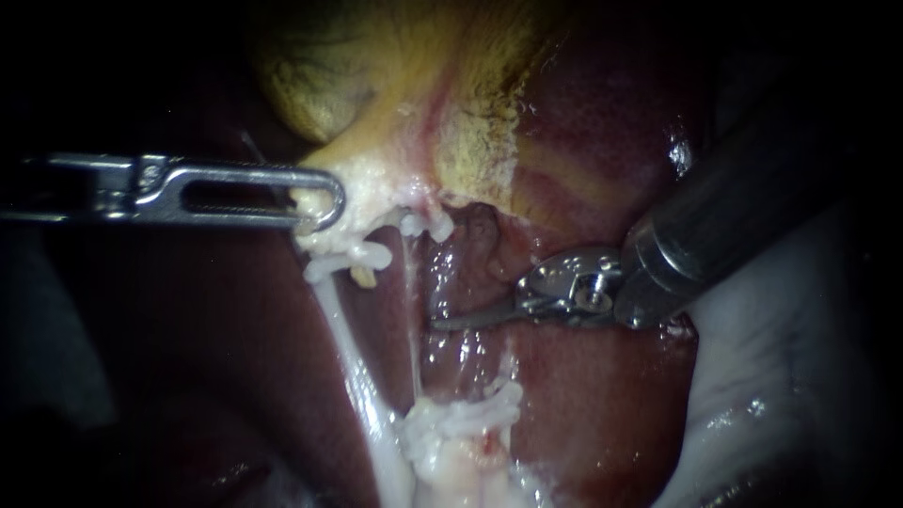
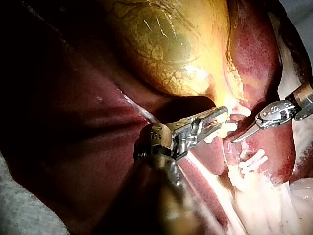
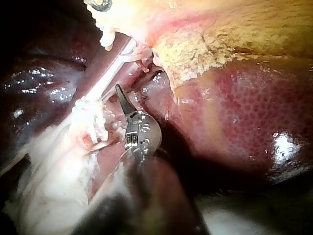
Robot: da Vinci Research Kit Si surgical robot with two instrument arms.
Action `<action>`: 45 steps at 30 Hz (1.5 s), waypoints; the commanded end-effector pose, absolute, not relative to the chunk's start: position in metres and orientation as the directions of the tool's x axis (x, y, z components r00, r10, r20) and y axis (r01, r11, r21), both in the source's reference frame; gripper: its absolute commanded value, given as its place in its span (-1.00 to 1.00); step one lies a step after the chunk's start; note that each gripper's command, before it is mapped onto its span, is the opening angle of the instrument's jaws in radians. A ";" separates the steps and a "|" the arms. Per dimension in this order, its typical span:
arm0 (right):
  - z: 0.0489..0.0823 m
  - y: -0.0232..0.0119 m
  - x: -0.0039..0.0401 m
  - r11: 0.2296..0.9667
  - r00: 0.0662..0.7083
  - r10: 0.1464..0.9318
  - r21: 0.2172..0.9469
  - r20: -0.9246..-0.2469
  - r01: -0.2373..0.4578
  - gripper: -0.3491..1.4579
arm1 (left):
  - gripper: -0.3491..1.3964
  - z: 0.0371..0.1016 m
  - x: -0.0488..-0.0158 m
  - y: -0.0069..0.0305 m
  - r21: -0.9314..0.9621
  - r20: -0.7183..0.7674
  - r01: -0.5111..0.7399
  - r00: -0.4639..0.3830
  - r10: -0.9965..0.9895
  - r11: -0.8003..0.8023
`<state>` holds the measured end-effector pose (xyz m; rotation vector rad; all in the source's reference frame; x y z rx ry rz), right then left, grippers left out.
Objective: Go back from the cut right tube
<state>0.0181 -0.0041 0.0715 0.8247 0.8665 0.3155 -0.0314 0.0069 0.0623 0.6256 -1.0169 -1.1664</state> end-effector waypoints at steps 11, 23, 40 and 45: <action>0.0713 -0.0043 0.0181 0.669 0.599 0.575 0.742 -0.557 0.049 0.32 | -1.00 0.0625 -0.0312 0.0070 0.839 0.319 0.446 0.056 -0.946 0.310; 0.0709 -0.0044 0.0183 0.668 0.547 0.616 0.744 -0.567 0.020 0.97 | -1.00 0.0626 -0.0311 0.0071 0.838 0.320 0.448 0.055 -0.946 0.310; 0.0654 -0.0001 0.0098 0.931 0.542 0.286 0.364 -0.790 0.039 0.99 | -1.00 0.0630 -0.0309 0.0073 0.838 0.321 0.450 0.054 -0.945 0.310; 0.0643 0.0016 0.0083 0.954 0.539 0.249 0.300 -0.804 0.007 0.99 | -1.00 0.0635 -0.0311 0.0072 0.836 0.323 0.451 0.054 -0.945 0.312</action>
